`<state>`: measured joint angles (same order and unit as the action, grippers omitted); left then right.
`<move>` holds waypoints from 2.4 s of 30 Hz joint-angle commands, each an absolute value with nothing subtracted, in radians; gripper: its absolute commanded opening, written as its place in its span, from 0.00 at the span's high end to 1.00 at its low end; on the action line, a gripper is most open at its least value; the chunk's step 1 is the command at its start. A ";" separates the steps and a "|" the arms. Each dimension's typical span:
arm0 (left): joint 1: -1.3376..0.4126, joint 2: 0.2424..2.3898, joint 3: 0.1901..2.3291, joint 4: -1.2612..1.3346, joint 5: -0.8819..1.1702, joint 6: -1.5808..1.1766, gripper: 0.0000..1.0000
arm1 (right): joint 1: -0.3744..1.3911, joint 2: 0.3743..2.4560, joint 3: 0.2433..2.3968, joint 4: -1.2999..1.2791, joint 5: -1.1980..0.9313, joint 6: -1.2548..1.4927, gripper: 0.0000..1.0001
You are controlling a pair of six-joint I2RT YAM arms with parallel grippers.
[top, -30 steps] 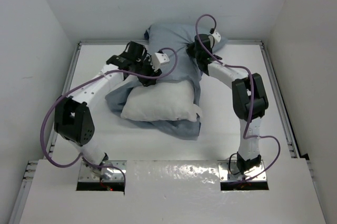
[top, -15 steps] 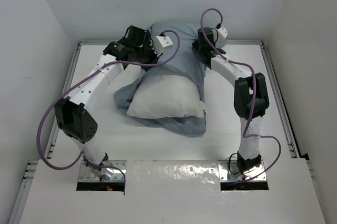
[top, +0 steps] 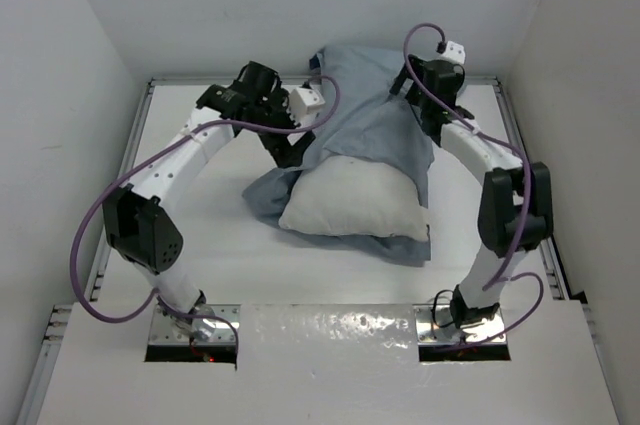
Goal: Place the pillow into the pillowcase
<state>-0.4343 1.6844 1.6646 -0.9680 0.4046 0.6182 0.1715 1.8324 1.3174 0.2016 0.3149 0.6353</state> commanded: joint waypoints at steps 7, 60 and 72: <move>-0.368 1.625 1.539 -0.910 0.268 0.540 1.00 | 0.293 1.357 1.212 -0.001 -0.118 -0.072 1.00; -0.092 1.982 1.884 -0.701 0.073 0.390 0.26 | 0.620 1.939 1.410 0.301 0.288 0.566 1.00; -0.112 1.965 1.617 -0.706 0.288 0.248 0.92 | 0.606 1.979 1.398 0.342 0.322 0.706 1.00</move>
<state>-0.0982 1.9034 1.6547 -0.6849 0.2291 0.2844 0.6548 1.9800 1.3758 0.2405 0.2165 0.6472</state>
